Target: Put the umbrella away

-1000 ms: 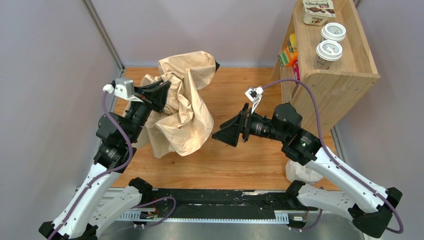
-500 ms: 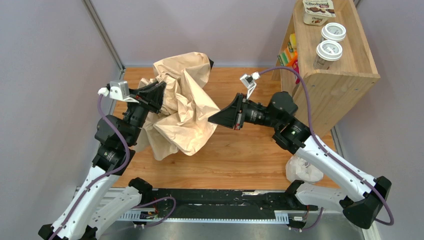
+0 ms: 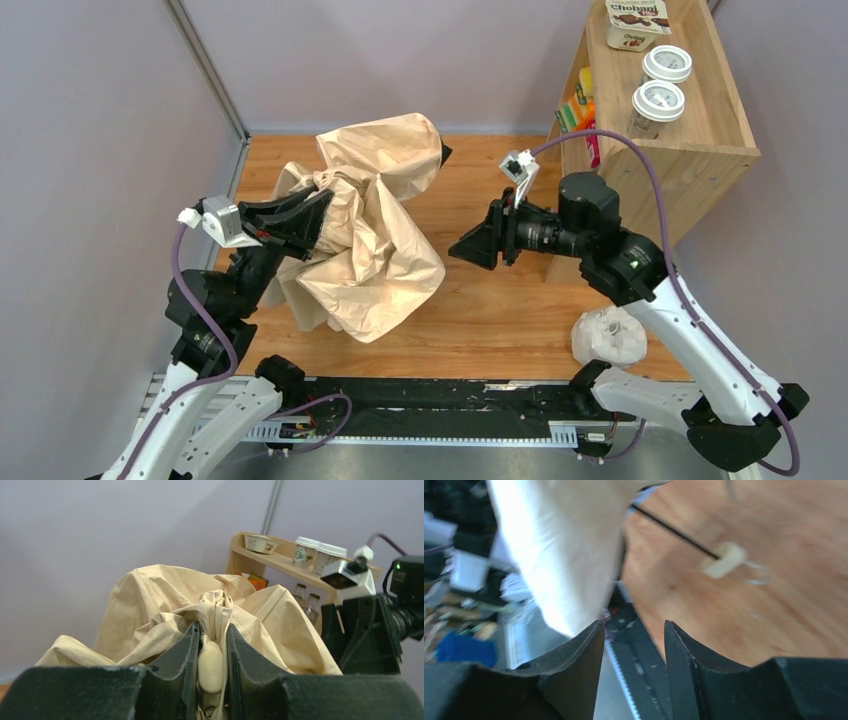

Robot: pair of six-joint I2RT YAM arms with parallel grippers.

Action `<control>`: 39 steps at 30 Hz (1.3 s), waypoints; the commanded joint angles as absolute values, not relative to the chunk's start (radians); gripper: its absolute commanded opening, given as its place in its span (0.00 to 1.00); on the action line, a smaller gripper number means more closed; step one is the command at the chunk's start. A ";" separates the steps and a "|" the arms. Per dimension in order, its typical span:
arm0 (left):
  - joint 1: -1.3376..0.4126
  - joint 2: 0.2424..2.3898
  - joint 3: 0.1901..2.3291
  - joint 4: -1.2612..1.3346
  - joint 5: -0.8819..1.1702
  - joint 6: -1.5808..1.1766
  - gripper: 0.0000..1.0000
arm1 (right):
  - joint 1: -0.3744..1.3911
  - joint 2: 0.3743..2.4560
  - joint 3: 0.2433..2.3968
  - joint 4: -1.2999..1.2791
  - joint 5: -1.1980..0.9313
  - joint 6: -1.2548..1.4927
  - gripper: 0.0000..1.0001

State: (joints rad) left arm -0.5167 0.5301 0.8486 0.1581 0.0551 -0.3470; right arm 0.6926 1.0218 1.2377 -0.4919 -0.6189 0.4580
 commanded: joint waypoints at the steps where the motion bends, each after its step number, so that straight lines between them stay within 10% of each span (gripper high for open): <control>1: -0.520 0.511 0.862 0.250 0.213 -0.242 0.00 | 0.689 1.052 1.452 -0.805 -0.189 0.301 0.51; 11: -0.520 0.519 0.923 0.121 0.278 -0.098 0.00 | 0.703 1.370 1.863 -0.896 -0.022 0.430 0.66; 19: -0.520 0.514 0.937 0.106 0.255 -0.083 0.00 | 0.704 1.444 1.861 -0.905 -0.012 0.454 0.38; 22: -0.519 0.508 0.927 0.109 0.236 -0.090 0.00 | 0.671 1.424 1.824 -0.864 -0.073 0.485 0.07; 26: -0.520 0.491 0.901 0.113 0.158 -0.141 0.00 | 0.576 1.268 1.576 -0.451 -0.396 0.630 0.00; 32: -0.519 0.462 0.775 0.302 0.190 -0.336 0.00 | 0.405 1.336 1.255 1.002 -0.909 1.575 0.00; 39: -0.519 0.437 0.787 0.345 0.199 -0.388 0.00 | 0.396 1.304 1.218 0.751 -0.991 1.388 0.11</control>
